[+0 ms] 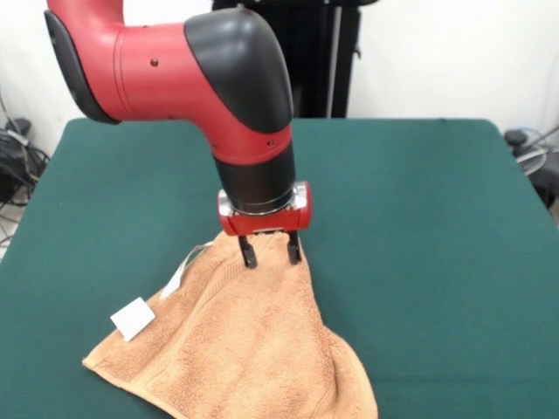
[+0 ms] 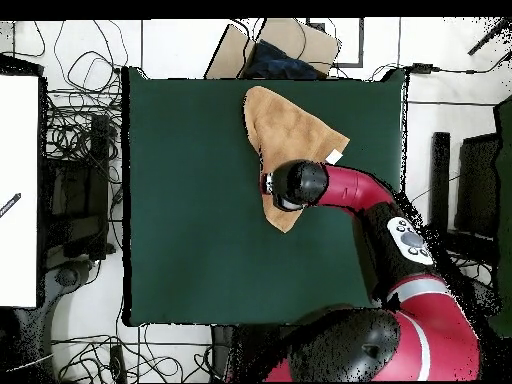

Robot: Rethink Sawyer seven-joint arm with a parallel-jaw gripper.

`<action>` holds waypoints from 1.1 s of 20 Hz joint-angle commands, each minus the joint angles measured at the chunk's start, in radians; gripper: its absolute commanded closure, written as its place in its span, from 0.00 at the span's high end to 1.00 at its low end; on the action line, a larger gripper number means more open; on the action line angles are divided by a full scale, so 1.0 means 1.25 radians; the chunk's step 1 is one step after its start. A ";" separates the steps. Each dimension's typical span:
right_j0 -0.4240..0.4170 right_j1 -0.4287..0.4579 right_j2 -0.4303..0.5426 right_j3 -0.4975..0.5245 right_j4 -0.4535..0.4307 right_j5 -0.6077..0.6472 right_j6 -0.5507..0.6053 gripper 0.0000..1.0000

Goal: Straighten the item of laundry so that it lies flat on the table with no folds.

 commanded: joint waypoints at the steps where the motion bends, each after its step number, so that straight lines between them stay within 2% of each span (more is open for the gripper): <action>1: 0.019 0.030 -0.006 -0.027 -0.045 -0.012 0.002 1.00; 8: 0.010 0.030 0.007 -0.021 -0.049 -0.029 -0.013 1.00; 9: 0.007 0.029 0.011 -0.017 -0.053 -0.044 -0.015 0.00; 22: 0.011 0.018 0.008 -0.008 -0.056 -0.058 -0.004 0.00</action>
